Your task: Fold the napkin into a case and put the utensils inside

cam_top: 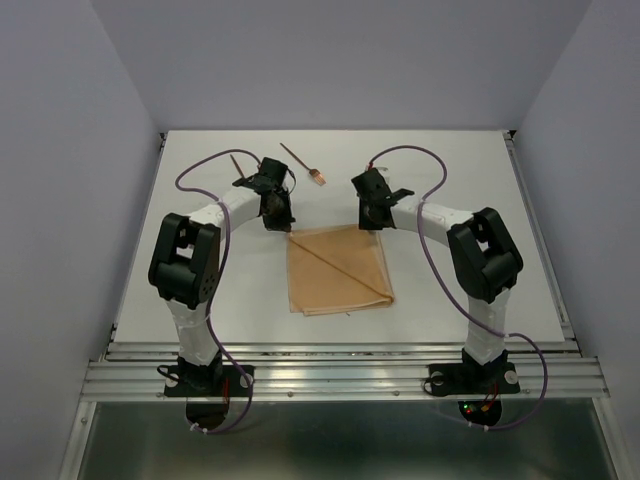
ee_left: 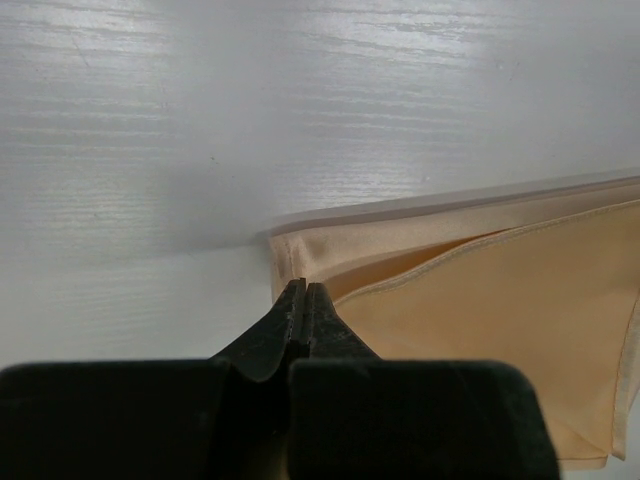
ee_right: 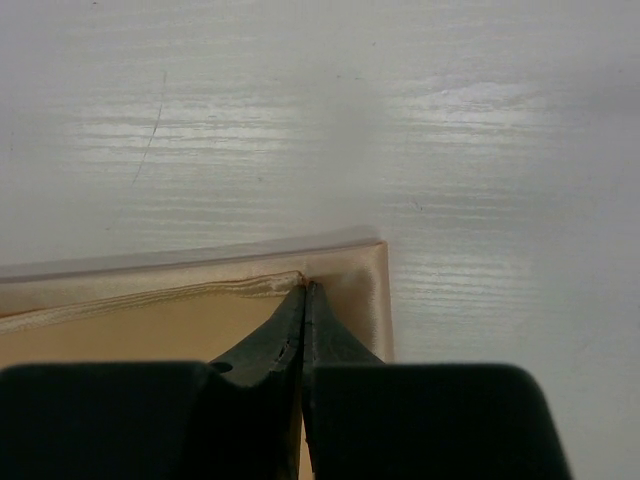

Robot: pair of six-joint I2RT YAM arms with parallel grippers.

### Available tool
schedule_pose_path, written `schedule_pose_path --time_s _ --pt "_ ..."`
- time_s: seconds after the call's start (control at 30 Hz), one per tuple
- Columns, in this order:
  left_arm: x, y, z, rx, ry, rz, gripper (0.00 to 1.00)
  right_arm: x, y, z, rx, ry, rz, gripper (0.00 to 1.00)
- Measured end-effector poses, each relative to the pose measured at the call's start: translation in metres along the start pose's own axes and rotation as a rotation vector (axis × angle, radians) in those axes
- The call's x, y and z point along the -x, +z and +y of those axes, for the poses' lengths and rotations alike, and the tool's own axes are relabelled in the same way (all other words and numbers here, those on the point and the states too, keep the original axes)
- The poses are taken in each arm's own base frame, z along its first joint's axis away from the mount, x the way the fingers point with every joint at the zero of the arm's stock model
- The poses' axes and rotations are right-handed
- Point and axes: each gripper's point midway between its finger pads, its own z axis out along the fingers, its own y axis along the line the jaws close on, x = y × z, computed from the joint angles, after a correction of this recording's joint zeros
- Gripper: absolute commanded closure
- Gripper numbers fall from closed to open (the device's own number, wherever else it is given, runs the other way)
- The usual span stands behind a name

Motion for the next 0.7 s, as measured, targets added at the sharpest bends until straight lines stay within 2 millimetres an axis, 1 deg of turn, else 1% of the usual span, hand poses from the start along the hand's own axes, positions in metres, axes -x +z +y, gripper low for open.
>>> schedule_pose_path --time_s 0.17,0.27,0.33,0.53,0.57,0.6,0.7 --pt "-0.002 -0.007 0.0 -0.004 0.001 -0.002 1.0 0.002 0.0 -0.003 -0.015 0.009 -0.011 0.99" --pt "-0.001 -0.012 -0.001 -0.008 0.001 -0.01 1.0 -0.001 0.001 -0.006 -0.023 0.013 -0.012 0.99" --pt "-0.003 -0.012 0.0 -0.007 0.001 -0.008 1.0 -0.004 0.001 -0.01 -0.033 0.017 -0.008 0.99" --pt "-0.005 -0.013 0.001 -0.008 0.006 -0.003 1.0 -0.004 0.001 -0.014 -0.042 0.033 -0.015 0.99" --pt "-0.005 -0.012 0.001 -0.008 0.007 0.0 1.0 -0.003 0.001 -0.015 -0.043 0.035 -0.015 0.97" --pt "-0.007 -0.012 0.001 -0.008 0.009 0.003 1.0 -0.003 0.001 -0.015 -0.04 0.037 -0.016 0.91" --pt "-0.012 -0.012 0.002 -0.005 0.012 0.014 1.0 -0.002 0.0 -0.013 -0.031 0.039 -0.017 0.83"
